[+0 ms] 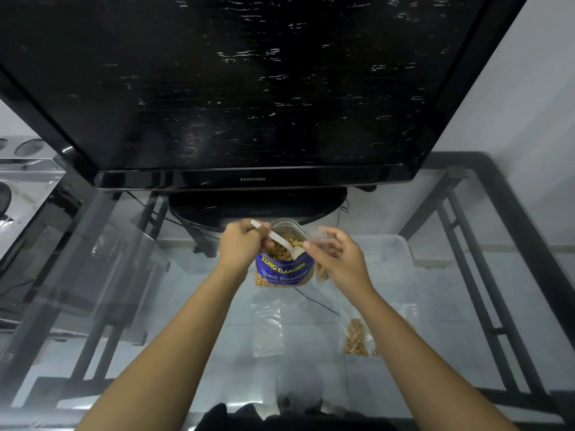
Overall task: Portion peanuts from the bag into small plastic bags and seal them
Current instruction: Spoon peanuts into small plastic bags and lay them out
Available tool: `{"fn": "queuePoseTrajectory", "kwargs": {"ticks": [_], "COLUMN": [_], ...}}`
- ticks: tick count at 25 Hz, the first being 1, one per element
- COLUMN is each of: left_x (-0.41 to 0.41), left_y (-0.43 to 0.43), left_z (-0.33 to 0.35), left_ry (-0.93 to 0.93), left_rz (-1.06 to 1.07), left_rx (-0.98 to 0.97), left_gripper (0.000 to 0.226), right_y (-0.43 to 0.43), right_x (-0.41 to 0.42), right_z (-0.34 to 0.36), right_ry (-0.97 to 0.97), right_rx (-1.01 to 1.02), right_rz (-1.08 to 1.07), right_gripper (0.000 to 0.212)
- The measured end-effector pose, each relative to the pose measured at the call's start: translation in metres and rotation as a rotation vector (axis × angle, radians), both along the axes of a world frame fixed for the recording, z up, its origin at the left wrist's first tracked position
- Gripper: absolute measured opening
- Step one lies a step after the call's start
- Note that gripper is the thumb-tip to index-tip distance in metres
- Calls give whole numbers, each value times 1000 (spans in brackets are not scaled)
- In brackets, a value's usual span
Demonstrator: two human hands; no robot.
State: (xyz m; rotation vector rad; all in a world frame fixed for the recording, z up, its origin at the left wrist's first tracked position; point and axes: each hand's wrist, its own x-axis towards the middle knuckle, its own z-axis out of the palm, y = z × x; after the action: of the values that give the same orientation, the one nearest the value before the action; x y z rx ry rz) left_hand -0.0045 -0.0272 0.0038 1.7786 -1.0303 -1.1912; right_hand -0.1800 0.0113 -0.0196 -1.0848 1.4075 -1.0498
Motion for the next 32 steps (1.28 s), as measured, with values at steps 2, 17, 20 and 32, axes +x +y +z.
{"fn": "queuePoseTrajectory", "kwargs": {"ticks": [2,17,20,32], "left_x": [3,47,54,19], "left_y": [0,-8,-13,37], "left_z": [-1,-8,5,108], "left_ry": [103,450,438,-546], "left_rz": [39,307,342,-389], "left_rx": [34,78,37,-945], "left_gripper": [14,10,14,13], "right_y": [1,-9,-12,-18], "right_x": [-2,-16,-7,35], "right_z": [0,16,21,34], "right_ry": [-25,440,718,386], "right_rx": [13,-120,-236,-386], "right_rz": [8,88,164,-1], "right_gripper": [41,55,53,54]}}
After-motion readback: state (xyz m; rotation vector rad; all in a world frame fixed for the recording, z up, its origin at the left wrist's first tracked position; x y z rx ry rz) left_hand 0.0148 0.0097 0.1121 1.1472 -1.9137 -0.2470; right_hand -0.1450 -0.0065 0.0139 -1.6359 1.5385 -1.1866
